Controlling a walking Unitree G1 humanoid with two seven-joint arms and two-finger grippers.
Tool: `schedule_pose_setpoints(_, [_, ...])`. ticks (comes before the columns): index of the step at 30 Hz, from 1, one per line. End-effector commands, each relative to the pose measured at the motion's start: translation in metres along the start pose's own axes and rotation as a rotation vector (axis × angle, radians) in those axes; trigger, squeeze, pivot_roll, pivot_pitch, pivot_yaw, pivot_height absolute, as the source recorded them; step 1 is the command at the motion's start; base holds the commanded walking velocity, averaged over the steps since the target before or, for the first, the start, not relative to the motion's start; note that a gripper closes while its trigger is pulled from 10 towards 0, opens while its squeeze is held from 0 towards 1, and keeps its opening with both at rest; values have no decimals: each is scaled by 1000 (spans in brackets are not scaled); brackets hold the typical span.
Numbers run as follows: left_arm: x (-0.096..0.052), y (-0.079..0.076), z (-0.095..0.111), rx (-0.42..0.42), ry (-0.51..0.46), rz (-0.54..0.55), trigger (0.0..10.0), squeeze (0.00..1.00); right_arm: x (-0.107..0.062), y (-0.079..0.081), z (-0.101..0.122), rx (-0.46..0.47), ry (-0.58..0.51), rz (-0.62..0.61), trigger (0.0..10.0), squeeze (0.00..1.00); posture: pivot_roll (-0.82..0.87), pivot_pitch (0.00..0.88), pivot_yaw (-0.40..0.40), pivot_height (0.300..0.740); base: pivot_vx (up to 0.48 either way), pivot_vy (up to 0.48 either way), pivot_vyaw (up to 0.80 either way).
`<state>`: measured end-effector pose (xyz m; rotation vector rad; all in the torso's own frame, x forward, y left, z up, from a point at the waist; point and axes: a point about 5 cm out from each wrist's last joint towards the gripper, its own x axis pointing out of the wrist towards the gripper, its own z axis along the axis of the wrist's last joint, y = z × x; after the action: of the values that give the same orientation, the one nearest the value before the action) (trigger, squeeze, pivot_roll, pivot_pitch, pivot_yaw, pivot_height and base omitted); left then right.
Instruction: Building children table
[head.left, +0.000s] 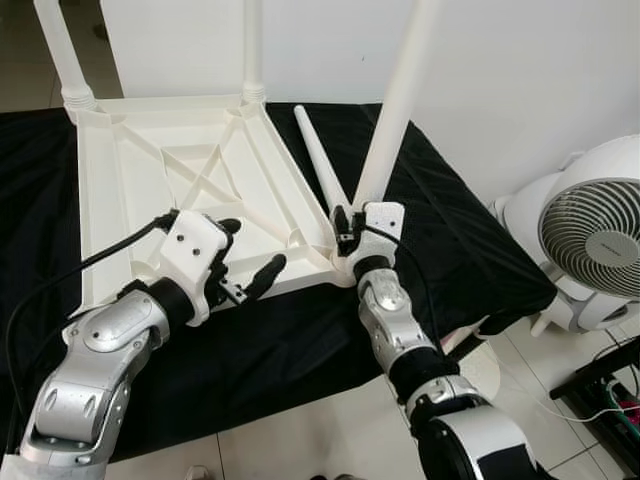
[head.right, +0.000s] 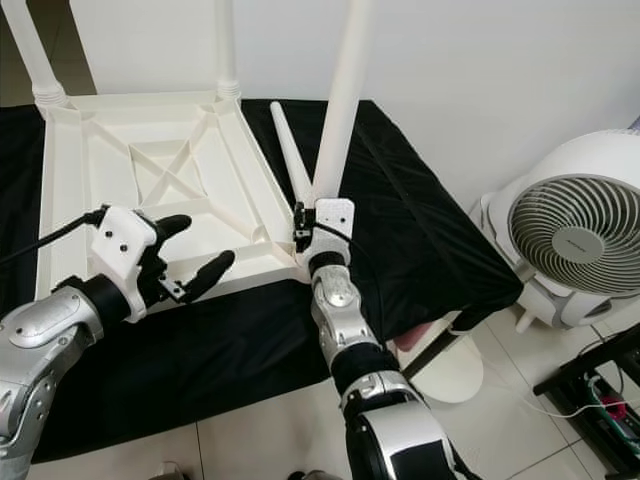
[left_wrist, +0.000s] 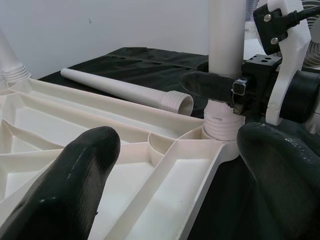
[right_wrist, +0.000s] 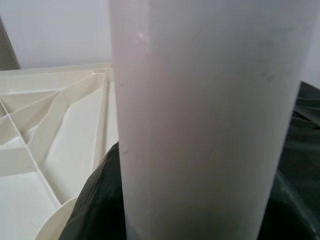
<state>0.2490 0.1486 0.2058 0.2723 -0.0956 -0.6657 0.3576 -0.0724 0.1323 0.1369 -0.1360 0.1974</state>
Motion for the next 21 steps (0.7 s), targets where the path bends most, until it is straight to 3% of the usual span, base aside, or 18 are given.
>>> schedule_pose_setpoints(1, [0,-1,1,4,-4,25,10000,0,-22,-23,-40,48,198,-21,10000,0,162,84,-102,740,0,0,0])
schedule_pose_setpoints(2, [0,-1,1,3,-4,24,10000,0,-22,-33,-36,34,187,-1,10000,0,153,87,-98,740,0,0,0])
schedule_pose_setpoints(4, [0,-1,1,3,-4,24,10000,0,-22,-33,-36,34,187,-1,10000,0,153,87,-98,740,0,0,0])
schedule_pose_setpoints(6, [1,-2,0,0,-4,18,10000,0,-23,-47,-30,30,173,25,10000,0,147,89,-96,740,0,0,0])
schedule_pose_setpoints(7, [1,-2,0,0,-4,18,10000,0,-23,-47,-30,30,173,25,10000,0,147,89,-96,740,0,0,0])
schedule_pose_setpoints(12, [2,-2,1,-2,-5,13,10000,0,-23,-65,-28,163,218,17,10000,0,145,94,-92,740,0,0,0])
schedule_pose_setpoints(16, [2,-1,1,-3,-5,14,10000,0,-22,-62,-26,207,217,91,10000,0,148,96,-91,740,0,0,0])
schedule_pose_setpoints(18, [1,-1,1,-3,-4,16,10000,0,-23,-60,-27,172,221,129,10000,0,148,96,-91,740,0,0,0])
schedule_pose_setpoints(19, [1,-1,1,-1,-3,17,10000,0,-25,-54,-28,126,227,219,10000,0,149,98,-90,740,0,0,0])
schedule_pose_setpoints(21, [1,-1,1,-2,-3,18,10000,0,-27,-51,-28,89,225,280,10000,0,149,98,-90,740,0,0,0])
